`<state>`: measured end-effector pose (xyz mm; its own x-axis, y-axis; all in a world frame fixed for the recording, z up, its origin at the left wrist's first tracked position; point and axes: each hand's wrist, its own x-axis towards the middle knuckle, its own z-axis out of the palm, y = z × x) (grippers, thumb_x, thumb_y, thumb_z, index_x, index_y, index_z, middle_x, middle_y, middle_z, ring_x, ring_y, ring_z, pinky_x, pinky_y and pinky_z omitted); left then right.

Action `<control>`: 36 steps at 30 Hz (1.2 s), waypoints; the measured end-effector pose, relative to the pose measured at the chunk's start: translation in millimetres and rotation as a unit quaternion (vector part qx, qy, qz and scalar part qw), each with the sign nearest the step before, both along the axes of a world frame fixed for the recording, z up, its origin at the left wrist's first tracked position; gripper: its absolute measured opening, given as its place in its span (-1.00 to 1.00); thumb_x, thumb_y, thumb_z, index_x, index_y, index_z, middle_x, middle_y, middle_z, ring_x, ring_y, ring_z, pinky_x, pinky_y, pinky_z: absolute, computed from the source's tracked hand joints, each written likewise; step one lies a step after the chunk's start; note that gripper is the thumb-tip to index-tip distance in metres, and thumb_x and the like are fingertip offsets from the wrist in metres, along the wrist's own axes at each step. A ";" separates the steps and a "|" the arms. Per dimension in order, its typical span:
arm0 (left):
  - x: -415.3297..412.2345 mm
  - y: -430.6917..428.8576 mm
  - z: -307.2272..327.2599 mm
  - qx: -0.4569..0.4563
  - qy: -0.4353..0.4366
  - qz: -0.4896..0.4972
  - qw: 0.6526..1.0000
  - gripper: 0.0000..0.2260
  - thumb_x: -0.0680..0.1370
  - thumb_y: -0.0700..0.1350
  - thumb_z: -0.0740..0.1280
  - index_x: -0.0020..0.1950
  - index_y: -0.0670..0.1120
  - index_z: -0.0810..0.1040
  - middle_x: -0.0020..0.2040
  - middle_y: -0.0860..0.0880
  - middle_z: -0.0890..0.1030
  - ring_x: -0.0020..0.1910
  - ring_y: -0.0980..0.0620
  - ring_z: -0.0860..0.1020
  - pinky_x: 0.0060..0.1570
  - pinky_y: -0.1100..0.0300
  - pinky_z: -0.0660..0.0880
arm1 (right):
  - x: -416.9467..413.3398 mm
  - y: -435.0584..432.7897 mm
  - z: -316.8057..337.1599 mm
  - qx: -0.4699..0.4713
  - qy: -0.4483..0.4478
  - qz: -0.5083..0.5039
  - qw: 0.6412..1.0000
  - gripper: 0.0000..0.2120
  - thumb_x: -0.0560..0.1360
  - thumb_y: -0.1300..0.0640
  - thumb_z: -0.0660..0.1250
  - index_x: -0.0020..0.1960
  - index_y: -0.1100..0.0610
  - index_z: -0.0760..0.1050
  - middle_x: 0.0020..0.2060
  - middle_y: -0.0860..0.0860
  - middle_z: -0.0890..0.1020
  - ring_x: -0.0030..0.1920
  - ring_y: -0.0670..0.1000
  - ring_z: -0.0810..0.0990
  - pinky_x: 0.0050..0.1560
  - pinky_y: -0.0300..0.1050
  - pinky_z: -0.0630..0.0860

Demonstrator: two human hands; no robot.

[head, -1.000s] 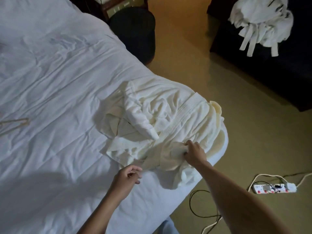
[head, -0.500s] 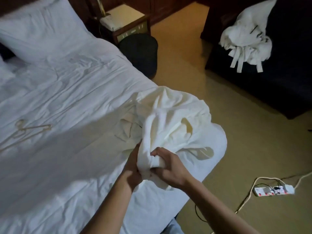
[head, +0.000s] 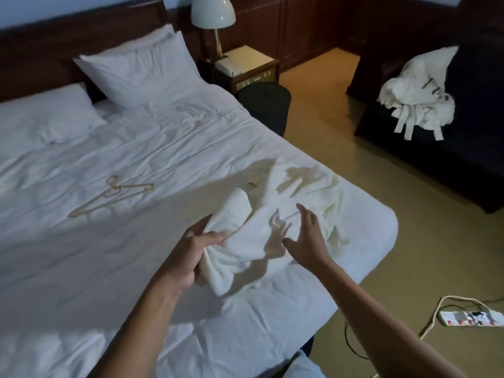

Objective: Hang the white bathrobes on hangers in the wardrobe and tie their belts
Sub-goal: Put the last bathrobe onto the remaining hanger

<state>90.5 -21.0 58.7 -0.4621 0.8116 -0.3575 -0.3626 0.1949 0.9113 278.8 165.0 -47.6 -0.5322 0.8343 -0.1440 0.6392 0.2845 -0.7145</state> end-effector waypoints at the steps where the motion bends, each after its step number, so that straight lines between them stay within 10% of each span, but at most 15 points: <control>1: -5.1 -15.8 8.8 0.005 0.014 -0.012 1.000 -0.67 0.35 -0.22 0.41 0.11 -0.14 0.69 0.04 -0.23 0.71 0.00 -0.19 0.68 0.00 0.02 0.59 | -12.0 1.8 1.3 0.041 -0.032 0.028 0.998 0.00 0.40 0.10 0.55 0.64 -0.01 0.01 0.59 0.13 0.13 0.54 0.19 0.18 0.47 0.17 0.33; 4: -22.9 -58.3 26.5 0.019 0.040 -0.005 0.999 -0.67 0.38 -0.23 0.37 0.13 -0.20 0.67 0.07 -0.27 0.69 0.03 -0.25 0.67 0.09 -0.09 0.52 | -45.5 -5.3 3.7 0.126 -0.158 0.202 0.958 -0.04 0.40 -0.11 0.54 0.63 -0.11 0.06 0.63 0.04 0.06 0.61 0.19 0.01 0.52 0.30 0.15; 8: -46.4 -108.5 31.9 0.029 0.049 0.098 0.994 -0.70 0.39 -0.26 0.37 0.10 -0.27 0.62 0.02 -0.29 0.65 0.00 -0.24 0.63 0.06 -0.07 0.48 | -64.9 -41.0 -22.9 0.095 -0.278 0.358 0.886 -0.49 0.50 -0.03 0.38 0.43 -0.05 0.40 0.33 -0.04 0.52 0.43 0.09 0.40 0.45 0.19 0.24; 16: -83.4 -186.2 -21.9 -0.067 0.074 0.324 0.941 -0.75 0.40 -0.07 0.51 0.02 -0.13 0.64 -0.07 -0.22 0.65 -0.09 -0.14 0.60 -0.04 -0.07 0.47 | -44.8 -66.6 -49.3 -0.100 -0.176 0.198 0.959 -0.76 0.39 0.34 0.11 -0.35 0.08 0.40 -0.39 0.06 0.63 -0.24 0.13 0.67 -0.29 -0.12 0.44; 21: -72.5 -190.9 -59.0 -0.128 0.158 0.351 0.914 -0.90 0.52 -0.07 0.46 -0.03 -0.07 0.63 -0.21 -0.05 0.65 -0.30 -0.02 0.55 -0.29 0.17 0.43 | -48.0 -69.5 -74.5 -0.171 -0.142 0.144 0.964 -0.78 0.43 0.28 0.27 -0.19 0.02 0.61 -0.21 -0.01 0.71 -0.11 0.03 0.66 -0.03 -0.06 0.57; 24: -72.1 -191.1 -86.9 -0.214 0.192 0.352 0.891 -0.65 0.53 -0.14 0.47 0.31 0.00 0.57 0.15 -0.02 0.65 0.04 0.06 0.60 0.00 0.30 0.53 | -41.2 -61.5 -105.6 -0.212 -0.154 0.108 0.959 -0.82 0.49 0.21 0.30 -0.10 -0.05 0.62 -0.05 -0.01 0.69 0.02 0.07 0.63 0.04 -0.03 0.58; 27: -65.0 -197.4 -110.2 -0.302 0.208 0.338 0.867 -0.37 0.40 0.04 0.43 0.48 0.13 0.42 0.40 -0.02 0.50 0.33 0.02 0.52 0.35 -0.02 0.47 | -36.0 -48.0 -126.2 -0.226 -0.176 0.050 0.957 -0.78 0.50 0.21 0.31 0.10 0.03 0.60 0.05 0.02 0.66 0.05 0.08 0.60 0.06 -0.05 0.55; 36: 10.9 -136.6 -153.6 -0.358 0.176 0.177 0.900 -0.76 0.51 -0.04 0.44 0.07 0.29 0.55 0.17 0.14 0.65 0.21 0.10 0.58 0.20 0.07 0.49 | -16.1 19.3 -192.8 -0.288 -0.198 -0.139 0.927 -0.24 0.52 -0.02 0.47 0.54 0.29 0.22 0.41 0.26 0.45 0.38 0.28 0.44 0.27 0.08 0.43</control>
<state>101.4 -157.6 -95.0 -0.8336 0.2113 -0.5103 -0.2302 0.7069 0.6688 262.7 184.4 -240.4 -0.1188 0.6552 -0.7460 0.8752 -0.2858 -0.3903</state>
